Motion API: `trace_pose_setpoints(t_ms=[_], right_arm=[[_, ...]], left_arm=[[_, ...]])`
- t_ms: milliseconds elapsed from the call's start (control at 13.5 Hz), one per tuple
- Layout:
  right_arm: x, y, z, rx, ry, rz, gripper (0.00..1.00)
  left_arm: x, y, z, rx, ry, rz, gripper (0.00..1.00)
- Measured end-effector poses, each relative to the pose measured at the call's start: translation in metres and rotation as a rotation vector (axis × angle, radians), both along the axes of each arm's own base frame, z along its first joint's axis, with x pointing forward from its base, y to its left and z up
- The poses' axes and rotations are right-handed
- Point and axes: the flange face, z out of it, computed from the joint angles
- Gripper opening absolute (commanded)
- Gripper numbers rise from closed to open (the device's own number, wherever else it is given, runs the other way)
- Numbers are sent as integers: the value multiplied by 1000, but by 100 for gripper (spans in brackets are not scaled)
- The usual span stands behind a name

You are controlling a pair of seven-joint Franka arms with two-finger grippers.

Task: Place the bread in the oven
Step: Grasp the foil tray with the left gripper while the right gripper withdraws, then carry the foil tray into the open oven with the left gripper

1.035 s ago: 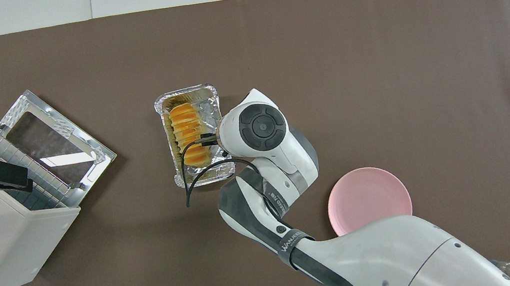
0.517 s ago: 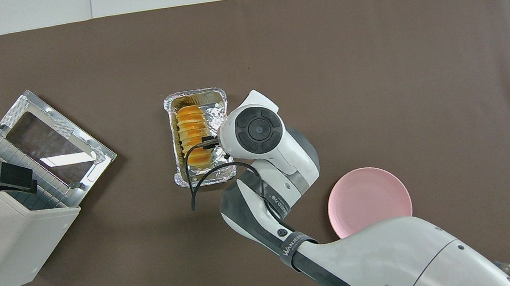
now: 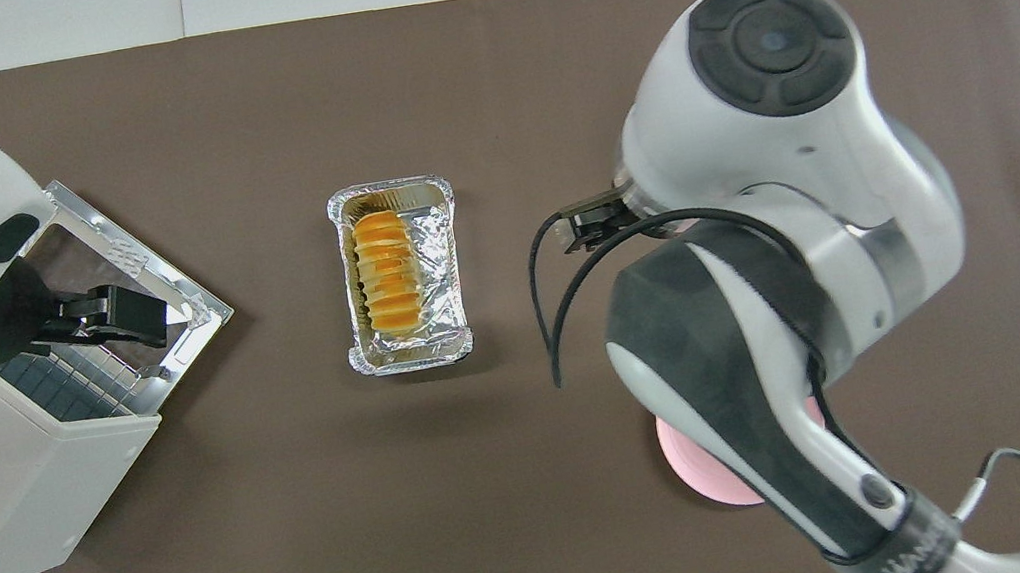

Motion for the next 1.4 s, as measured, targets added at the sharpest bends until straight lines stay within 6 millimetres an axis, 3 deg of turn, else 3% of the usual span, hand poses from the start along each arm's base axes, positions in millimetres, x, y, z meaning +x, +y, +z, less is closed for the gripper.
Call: trace_pose_setpoints(t_ms=[148,370,517,591,665,739,813,961,1109,1330,1404], right_arm=[[1,-70,33,-9,11,24,100],[3,-180,69,-7,-21,-32,100],[-2,-237,83,-9,-36,-100,100],[-8,-250,86,-11,-19,-119,100],[-13,-254,85,-13,1,-126,100],[-16,-252,83,-14,10,-123,100],[-17,-249,79,-15,18,-119,100],[-19,-250,73,-16,32,-121,100],[-19,-253,69,-16,41,-127,100],[-21,-256,60,-18,62,-137,100],[-22,-259,58,-18,65,-142,100]], left_arm=[[23,-43,-29,-7,16,-35,100],[61,-141,-88,-28,-18,-14,100],[69,-200,-130,-46,-58,-23,100],[68,-218,-150,-46,-59,-30,100],[66,-231,-169,-37,-50,-29,92],[64,-243,-191,-26,-43,-21,84],[59,-253,-212,-13,-35,-13,84],[47,-263,-255,8,-14,-9,84],[40,-261,-280,19,-3,-7,73],[31,-263,-289,28,9,-8,8],[27,-266,-289,30,11,-9,0]])
